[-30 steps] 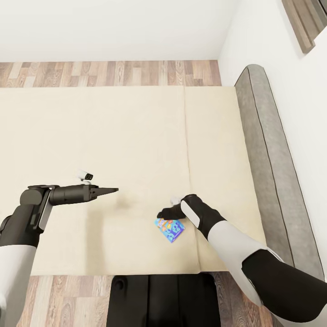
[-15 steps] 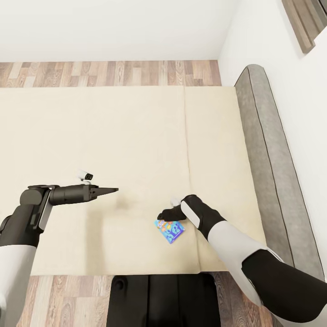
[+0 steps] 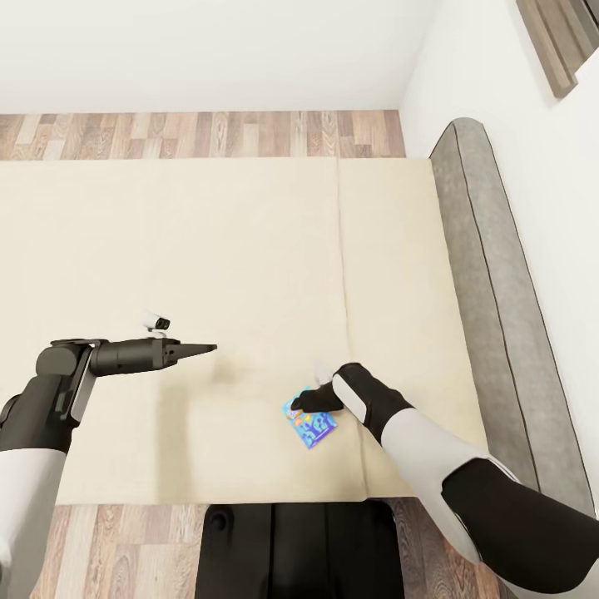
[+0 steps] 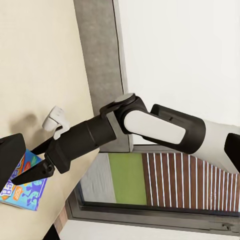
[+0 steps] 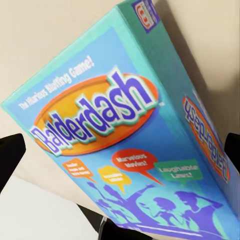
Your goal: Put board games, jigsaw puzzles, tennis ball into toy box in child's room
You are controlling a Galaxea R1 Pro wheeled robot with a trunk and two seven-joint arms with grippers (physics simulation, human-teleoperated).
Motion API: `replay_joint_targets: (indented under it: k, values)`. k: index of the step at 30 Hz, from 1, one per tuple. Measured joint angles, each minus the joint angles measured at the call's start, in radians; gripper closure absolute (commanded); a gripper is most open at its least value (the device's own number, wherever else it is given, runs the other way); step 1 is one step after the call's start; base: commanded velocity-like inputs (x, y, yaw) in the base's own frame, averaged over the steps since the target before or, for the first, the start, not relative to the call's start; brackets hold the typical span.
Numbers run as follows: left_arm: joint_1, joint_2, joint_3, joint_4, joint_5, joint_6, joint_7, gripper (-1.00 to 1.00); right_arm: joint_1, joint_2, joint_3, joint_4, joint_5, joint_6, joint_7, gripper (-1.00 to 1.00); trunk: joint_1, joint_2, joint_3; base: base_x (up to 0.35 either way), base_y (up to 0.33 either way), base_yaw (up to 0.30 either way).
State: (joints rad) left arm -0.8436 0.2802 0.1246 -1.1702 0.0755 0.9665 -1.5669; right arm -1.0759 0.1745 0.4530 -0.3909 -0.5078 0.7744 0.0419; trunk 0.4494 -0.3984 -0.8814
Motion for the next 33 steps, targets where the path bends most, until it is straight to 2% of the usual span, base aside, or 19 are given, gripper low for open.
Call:
replay_joint_targets:
  k: [17, 23, 33]
  values:
    - [0.0, 0.0, 0.001, 0.0, 0.0, 0.0, 0.0, -1.0, 0.011, 0.0, -0.001, -0.003, -0.002, -0.018, 0.001, -1.0, 0.0, 0.0, 0.0, 0.0, 0.0, 0.0]
    - [-0.001, 0.0, 0.019, 0.0, 0.0, 0.0, 0.0, -1.0, 0.016, 0.0, -0.001, -0.004, 0.007, -0.027, 0.0, -1.0, 0.0, -0.001, 0.0, 0.0, 0.0, 0.0]
    - [0.0, 0.0, 0.027, 0.0, 0.0, 0.0, 0.0, -1.0, 0.017, 0.0, -0.006, 0.001, -0.009, 0.008, 0.005, -1.0, 0.0, 0.0, 0.0, 0.0, 0.0, 0.0]
